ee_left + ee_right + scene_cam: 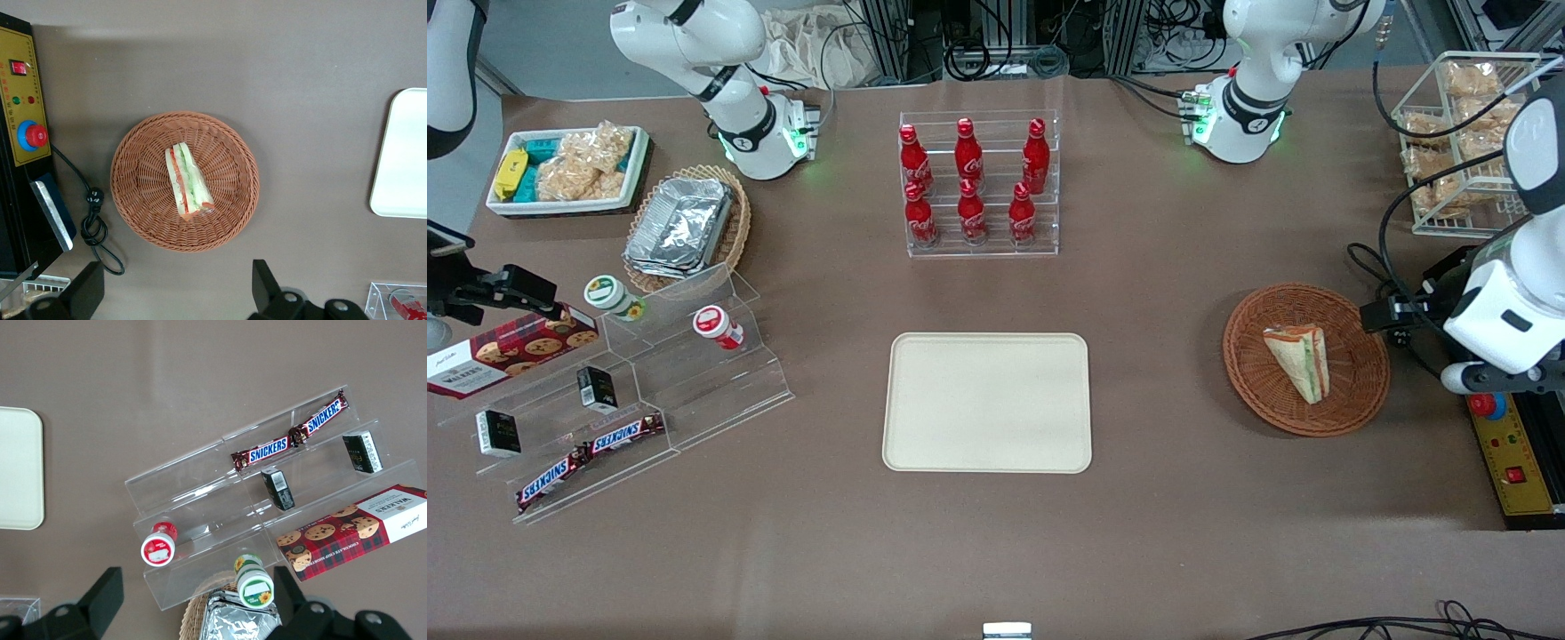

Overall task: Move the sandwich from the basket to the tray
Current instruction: 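Move the left gripper over the sandwich in the wicker basket and lower it, then close the left gripper on the wrapped sandwich and lift it, then carry the sandwich with the left gripper over the cream tray, then lower the sandwich onto the tray and open the left gripper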

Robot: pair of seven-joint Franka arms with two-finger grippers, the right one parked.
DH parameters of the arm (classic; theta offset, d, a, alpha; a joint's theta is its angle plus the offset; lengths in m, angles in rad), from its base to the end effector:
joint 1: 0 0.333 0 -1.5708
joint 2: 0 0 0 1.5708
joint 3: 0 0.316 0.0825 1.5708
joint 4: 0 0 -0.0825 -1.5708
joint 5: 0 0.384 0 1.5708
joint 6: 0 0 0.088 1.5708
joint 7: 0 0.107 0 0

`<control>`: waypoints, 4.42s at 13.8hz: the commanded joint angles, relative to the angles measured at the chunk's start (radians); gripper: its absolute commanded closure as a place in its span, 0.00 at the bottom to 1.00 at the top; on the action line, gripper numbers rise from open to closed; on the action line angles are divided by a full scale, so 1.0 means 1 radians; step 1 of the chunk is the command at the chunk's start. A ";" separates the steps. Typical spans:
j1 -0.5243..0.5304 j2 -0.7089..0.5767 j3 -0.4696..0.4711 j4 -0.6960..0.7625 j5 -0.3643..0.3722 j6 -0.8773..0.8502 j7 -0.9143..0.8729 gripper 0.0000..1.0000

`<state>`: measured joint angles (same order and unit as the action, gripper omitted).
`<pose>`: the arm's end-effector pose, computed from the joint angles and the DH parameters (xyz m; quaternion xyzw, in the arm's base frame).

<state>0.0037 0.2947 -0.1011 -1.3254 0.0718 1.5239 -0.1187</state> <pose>0.6339 -0.0445 0.5608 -0.9986 -0.0121 0.0448 0.0261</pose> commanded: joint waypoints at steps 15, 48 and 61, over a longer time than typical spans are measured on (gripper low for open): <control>0.064 -0.026 0.017 -0.592 -0.006 0.463 -0.041 0.01; -0.329 0.268 -0.169 -0.066 0.032 0.448 -0.335 1.00; -0.404 0.443 -0.135 -0.057 0.048 0.630 -0.421 0.00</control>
<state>-0.3863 0.7824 -0.2537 -1.3921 0.1044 2.2267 -0.4961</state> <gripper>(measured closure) 0.392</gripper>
